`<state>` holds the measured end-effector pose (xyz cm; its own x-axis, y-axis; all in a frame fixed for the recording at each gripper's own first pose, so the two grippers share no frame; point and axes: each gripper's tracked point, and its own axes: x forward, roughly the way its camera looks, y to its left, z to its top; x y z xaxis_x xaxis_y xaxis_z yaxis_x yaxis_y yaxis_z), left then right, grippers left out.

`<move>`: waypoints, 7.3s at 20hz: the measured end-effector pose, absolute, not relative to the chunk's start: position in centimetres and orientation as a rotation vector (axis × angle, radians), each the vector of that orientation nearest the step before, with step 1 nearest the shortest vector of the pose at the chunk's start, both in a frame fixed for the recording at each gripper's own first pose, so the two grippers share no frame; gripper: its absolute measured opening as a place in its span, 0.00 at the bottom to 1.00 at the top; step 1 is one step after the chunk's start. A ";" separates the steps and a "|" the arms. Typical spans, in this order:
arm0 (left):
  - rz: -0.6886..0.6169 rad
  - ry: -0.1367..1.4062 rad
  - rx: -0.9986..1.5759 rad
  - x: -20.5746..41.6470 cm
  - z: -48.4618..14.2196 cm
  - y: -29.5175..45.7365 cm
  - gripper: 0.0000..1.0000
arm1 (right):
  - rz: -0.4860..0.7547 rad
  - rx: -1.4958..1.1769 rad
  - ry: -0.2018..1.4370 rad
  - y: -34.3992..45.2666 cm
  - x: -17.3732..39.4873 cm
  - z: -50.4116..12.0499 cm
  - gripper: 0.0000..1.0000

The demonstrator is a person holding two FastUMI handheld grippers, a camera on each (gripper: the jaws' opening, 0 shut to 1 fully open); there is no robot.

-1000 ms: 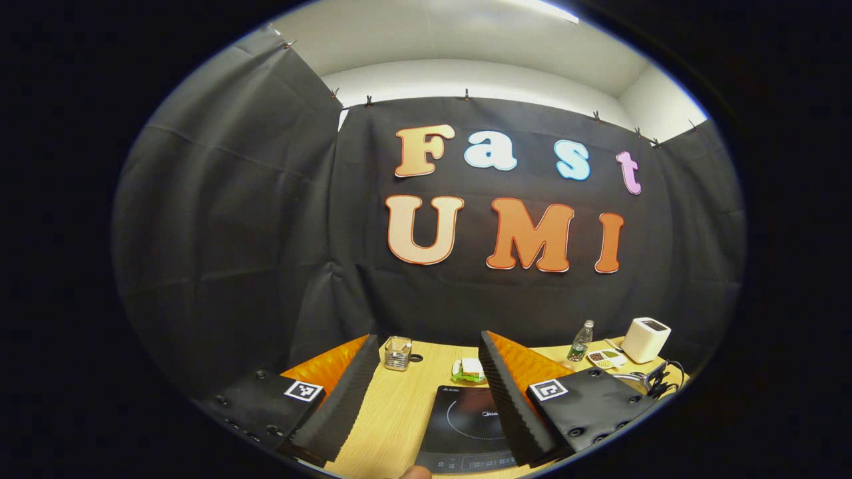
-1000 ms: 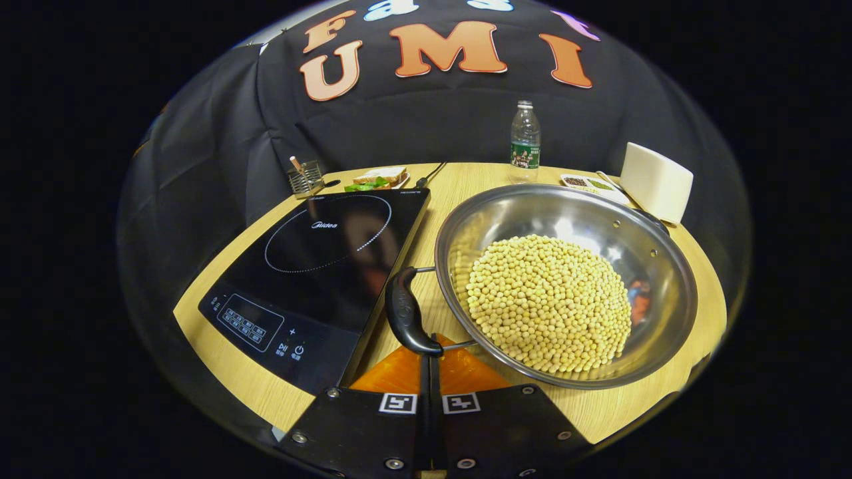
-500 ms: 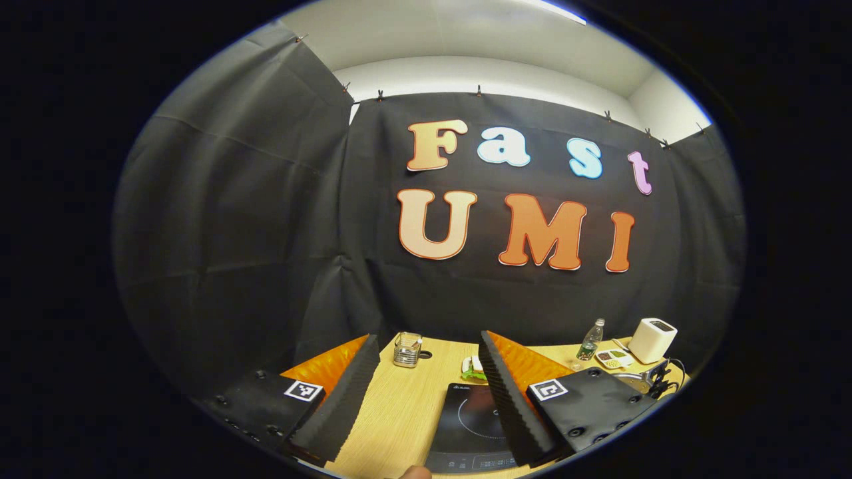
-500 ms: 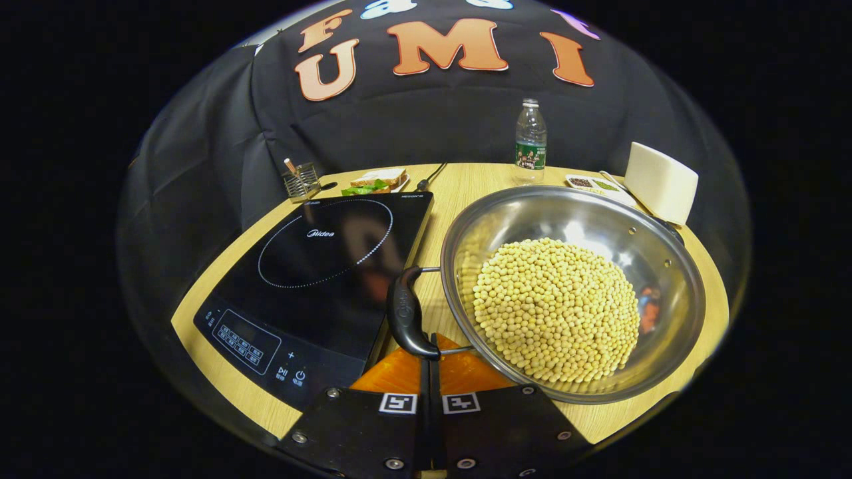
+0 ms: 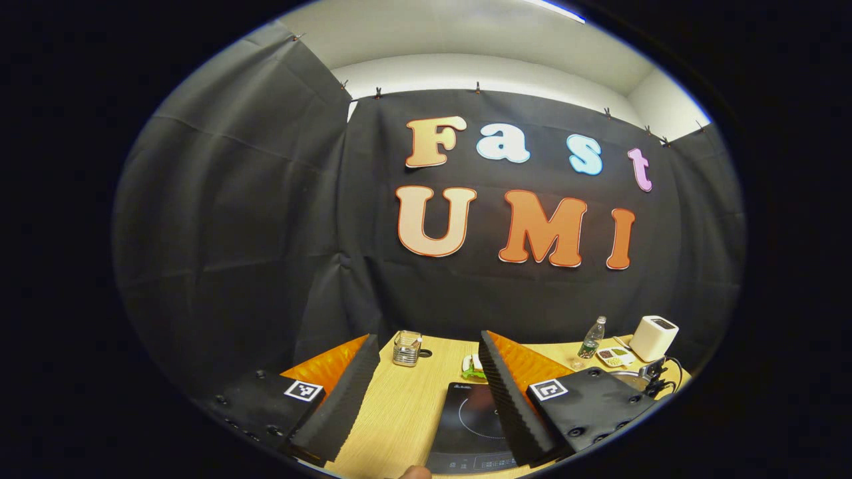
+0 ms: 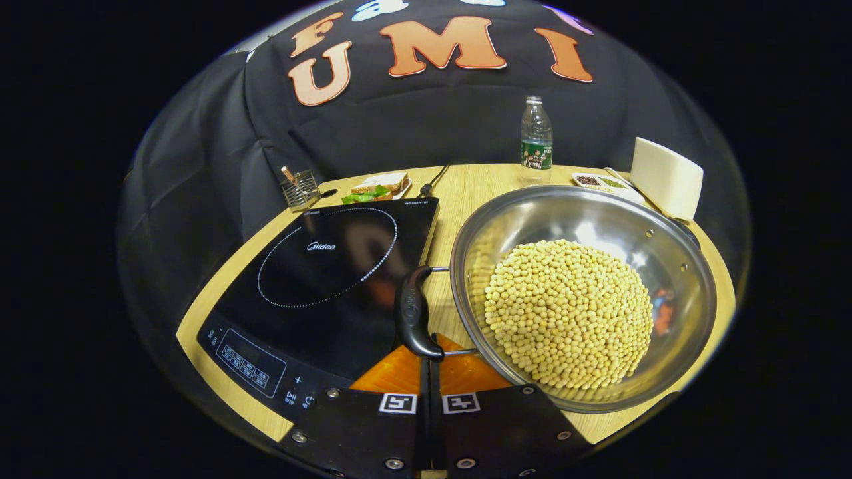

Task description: First push the handle of the pot to place it horizontally, then grasp the pot with both hands and set it on the induction cooktop.

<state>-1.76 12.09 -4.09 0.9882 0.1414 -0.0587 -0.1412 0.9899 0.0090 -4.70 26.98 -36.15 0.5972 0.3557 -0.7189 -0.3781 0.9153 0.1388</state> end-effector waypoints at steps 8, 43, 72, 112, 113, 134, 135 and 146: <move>0.156 0.054 0.023 -2.1 -3.6 12.6 0.96 | 0.378 -0.009 0.804 27.0 -2.7 -36.2 0.00; 0.070 -0.010 0.027 -2.8 -3.7 7.3 0.97 | 0.327 0.086 0.723 23.5 -2.5 -32.5 0.00; -0.335 0.610 0.044 5.5 -33.5 -23.2 0.99 | -0.065 0.158 0.553 -4.3 8.2 -30.4 0.95; -0.202 0.884 -0.025 9.4 -39.5 -22.7 0.58 | 0.055 0.129 0.772 2.0 10.8 -32.6 0.48; -0.200 0.878 -0.030 9.2 -38.6 -22.2 0.58 | 0.058 0.127 0.764 2.6 10.7 -31.9 0.43; -0.011 0.831 -0.044 7.1 -30.9 0.6 0.57 | 0.249 0.132 0.731 25.8 6.6 -29.0 0.48; 0.004 0.839 -0.050 7.2 -31.2 1.8 0.58 | 0.255 0.131 0.735 26.8 6.8 -29.4 0.48; 0.050 0.840 -0.051 9.2 -33.3 8.3 0.57 | 0.281 0.135 0.774 32.7 6.8 -32.7 0.48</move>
<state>9.17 8.26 -33.34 0.6663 0.0239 -0.7453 -0.0640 0.9976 -0.0252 6.84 32.67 -32.68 0.6801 0.2989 -0.6694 -0.2005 0.9541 0.2223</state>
